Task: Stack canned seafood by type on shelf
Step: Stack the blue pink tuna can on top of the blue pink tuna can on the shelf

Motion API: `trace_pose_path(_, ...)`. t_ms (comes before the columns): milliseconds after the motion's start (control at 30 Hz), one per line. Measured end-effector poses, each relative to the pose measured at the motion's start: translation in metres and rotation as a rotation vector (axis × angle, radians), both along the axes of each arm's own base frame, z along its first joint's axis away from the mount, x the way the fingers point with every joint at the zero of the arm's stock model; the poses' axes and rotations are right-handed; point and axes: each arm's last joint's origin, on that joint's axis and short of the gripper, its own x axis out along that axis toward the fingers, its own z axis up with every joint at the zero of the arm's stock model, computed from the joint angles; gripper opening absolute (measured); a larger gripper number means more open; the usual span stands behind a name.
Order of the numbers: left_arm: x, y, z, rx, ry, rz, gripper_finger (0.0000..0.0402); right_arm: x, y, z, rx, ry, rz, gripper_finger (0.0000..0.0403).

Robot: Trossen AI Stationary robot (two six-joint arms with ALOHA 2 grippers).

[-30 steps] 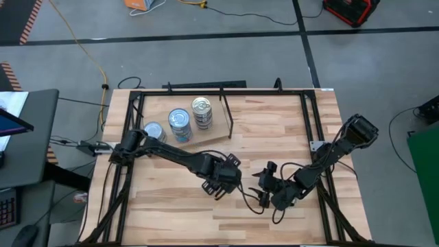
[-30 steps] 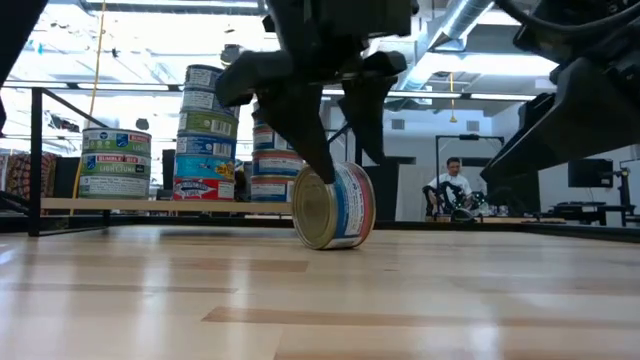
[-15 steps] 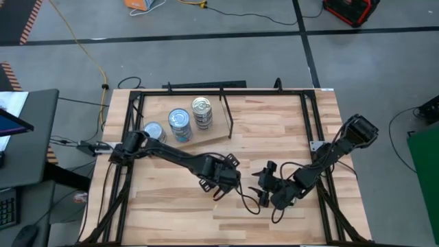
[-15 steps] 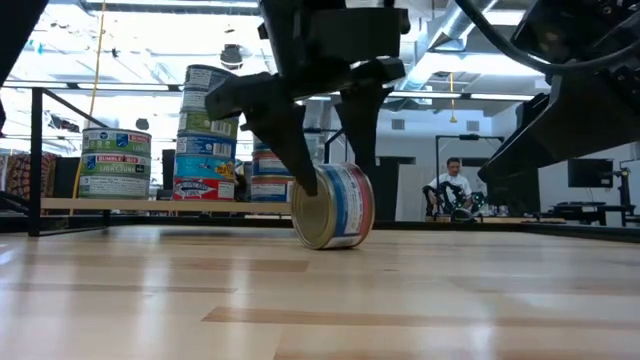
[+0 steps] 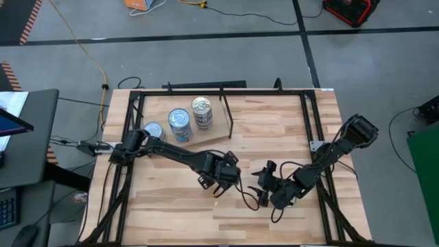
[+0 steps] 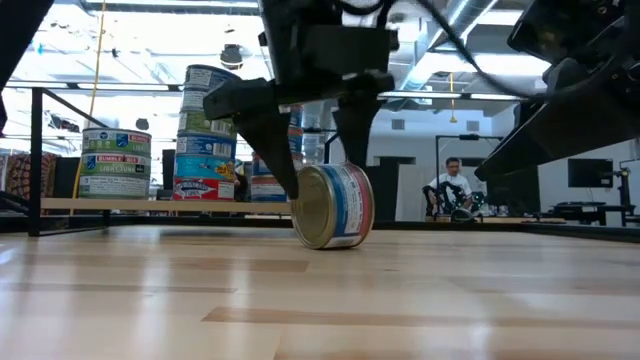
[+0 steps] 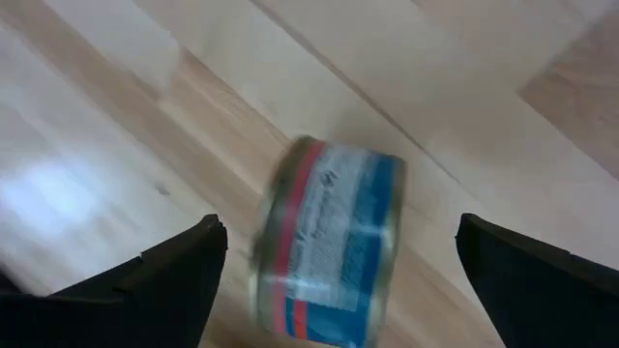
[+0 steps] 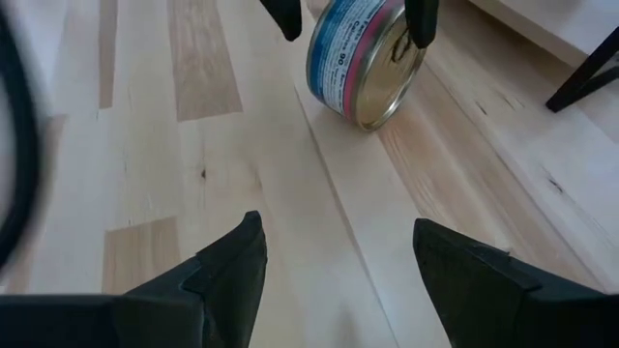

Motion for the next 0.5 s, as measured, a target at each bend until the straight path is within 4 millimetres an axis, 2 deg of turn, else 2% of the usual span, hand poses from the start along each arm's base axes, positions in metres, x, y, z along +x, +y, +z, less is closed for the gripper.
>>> trace_pose_path(267, 0.0, 0.025, -0.002, -0.046, 0.065, 0.041, 0.036, 0.0, 0.0, 0.0, 0.001, -0.002, 0.0, 0.0285)
trace_pose_path(500, 0.001, 0.026, -0.002, -0.03, 0.074, -0.006, 0.0279, 0.0, 0.0, 0.0, 0.0, -0.002, 0.001, 0.0285)
